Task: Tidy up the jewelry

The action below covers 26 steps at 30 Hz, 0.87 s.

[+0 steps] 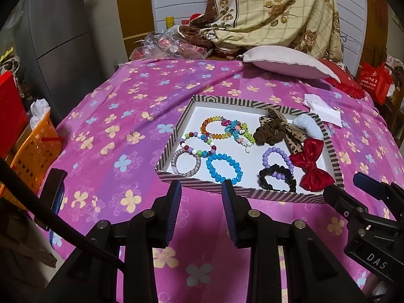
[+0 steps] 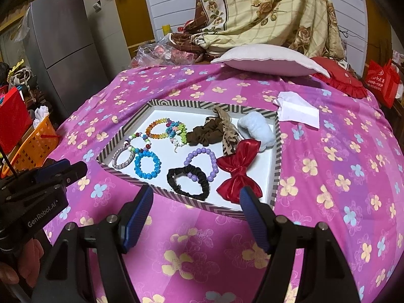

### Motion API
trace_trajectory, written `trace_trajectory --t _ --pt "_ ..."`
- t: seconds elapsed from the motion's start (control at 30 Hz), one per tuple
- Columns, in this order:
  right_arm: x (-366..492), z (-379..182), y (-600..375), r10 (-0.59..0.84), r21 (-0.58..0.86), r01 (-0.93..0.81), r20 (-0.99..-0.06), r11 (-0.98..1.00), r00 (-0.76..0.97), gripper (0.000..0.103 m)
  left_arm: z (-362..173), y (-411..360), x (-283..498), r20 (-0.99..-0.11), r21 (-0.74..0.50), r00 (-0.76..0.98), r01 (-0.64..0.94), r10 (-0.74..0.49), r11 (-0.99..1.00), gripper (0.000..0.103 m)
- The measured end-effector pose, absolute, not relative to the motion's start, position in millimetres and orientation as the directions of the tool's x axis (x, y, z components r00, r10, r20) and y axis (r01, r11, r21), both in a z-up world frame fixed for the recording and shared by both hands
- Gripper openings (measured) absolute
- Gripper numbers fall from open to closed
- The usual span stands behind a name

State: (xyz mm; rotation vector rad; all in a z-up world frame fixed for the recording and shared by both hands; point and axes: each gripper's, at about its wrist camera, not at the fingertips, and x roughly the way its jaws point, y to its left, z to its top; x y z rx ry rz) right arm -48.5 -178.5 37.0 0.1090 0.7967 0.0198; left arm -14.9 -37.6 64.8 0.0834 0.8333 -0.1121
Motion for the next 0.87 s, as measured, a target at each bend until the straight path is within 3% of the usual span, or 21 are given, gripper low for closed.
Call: trace_trajectory --t 0.87 --pt "-51 30 -209 0.036 0.105 0.055 -0.708 0.993 0.705 0.075 55 -36 -8 -0.754 0.028 0.654 0.135 -0.067 0.990 0.050"
